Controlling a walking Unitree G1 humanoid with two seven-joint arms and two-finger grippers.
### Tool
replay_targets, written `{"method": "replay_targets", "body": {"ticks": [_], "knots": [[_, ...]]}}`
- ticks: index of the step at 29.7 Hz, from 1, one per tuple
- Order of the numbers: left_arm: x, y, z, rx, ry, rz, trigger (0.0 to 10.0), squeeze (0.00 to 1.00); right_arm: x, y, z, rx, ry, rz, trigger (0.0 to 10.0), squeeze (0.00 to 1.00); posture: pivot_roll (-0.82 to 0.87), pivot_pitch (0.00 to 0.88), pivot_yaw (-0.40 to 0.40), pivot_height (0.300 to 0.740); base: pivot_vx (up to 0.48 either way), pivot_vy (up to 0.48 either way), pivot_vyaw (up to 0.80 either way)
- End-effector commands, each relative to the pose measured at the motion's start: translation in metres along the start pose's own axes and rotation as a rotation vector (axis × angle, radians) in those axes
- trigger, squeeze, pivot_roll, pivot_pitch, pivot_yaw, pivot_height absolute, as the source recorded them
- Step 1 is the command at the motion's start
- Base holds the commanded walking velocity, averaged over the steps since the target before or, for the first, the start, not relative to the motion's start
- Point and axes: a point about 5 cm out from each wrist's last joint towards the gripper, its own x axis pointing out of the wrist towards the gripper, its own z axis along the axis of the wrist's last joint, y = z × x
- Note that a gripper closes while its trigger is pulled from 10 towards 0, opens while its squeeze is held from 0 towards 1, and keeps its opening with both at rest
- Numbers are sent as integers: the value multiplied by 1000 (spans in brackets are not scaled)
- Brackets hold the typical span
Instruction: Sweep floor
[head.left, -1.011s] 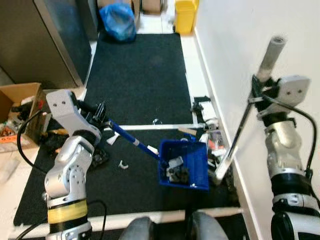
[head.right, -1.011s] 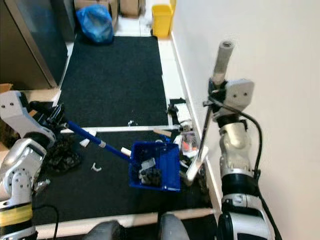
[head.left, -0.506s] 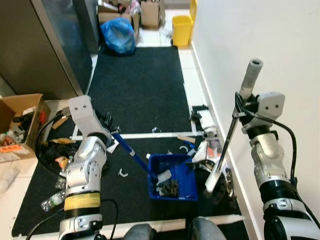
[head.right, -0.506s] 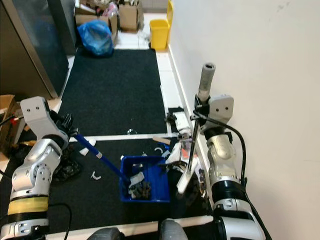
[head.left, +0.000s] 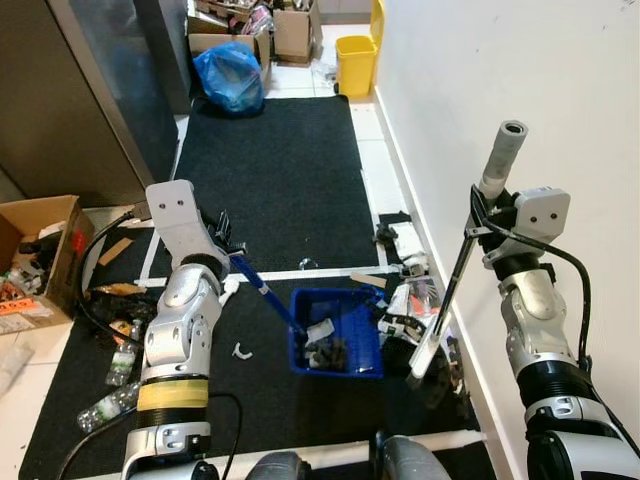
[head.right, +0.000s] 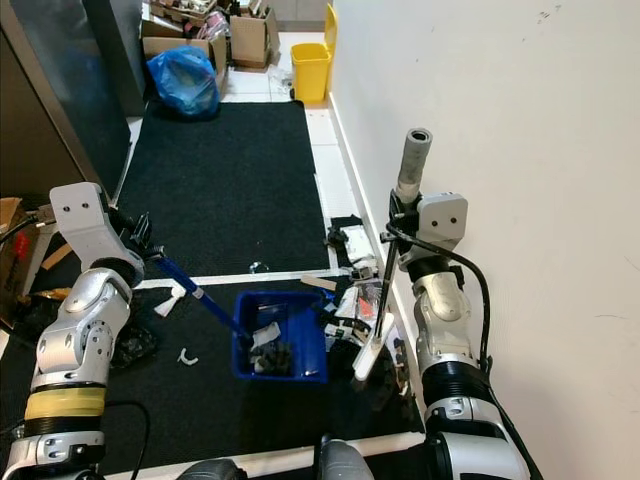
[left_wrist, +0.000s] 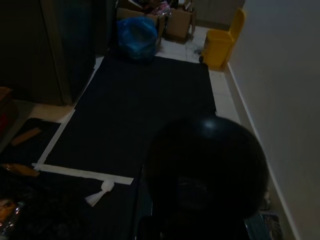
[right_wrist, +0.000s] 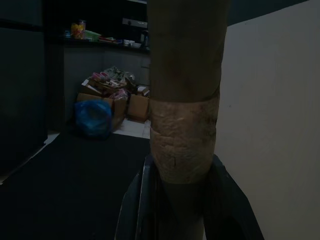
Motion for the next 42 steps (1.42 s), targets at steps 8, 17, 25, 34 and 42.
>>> {"method": "replay_targets", "body": {"ticks": [8,17,25,34,42], "knots": [[2,-9,-1,-9,-25,-38,10000,0,2,1,5,-3,-35,5,10000,0,69,0,-16,740,0,-445,0],[1,-9,0,-22,-33,-36,10000,0,2,0,3,-5,-29,7,10000,0,69,5,-19,740,0,-267,0],[0,-8,-3,-27,-27,-35,10000,0,2,0,2,-8,-25,12,10000,0,68,5,-21,740,0,0,0],[0,-8,-4,-32,-24,-36,10000,0,2,1,2,-8,-26,16,10000,0,67,4,-22,740,0,0,0],[0,-7,-6,-42,-16,-27,10000,0,1,1,1,-7,-24,17,10000,0,67,7,-21,740,0,0,0]]}}
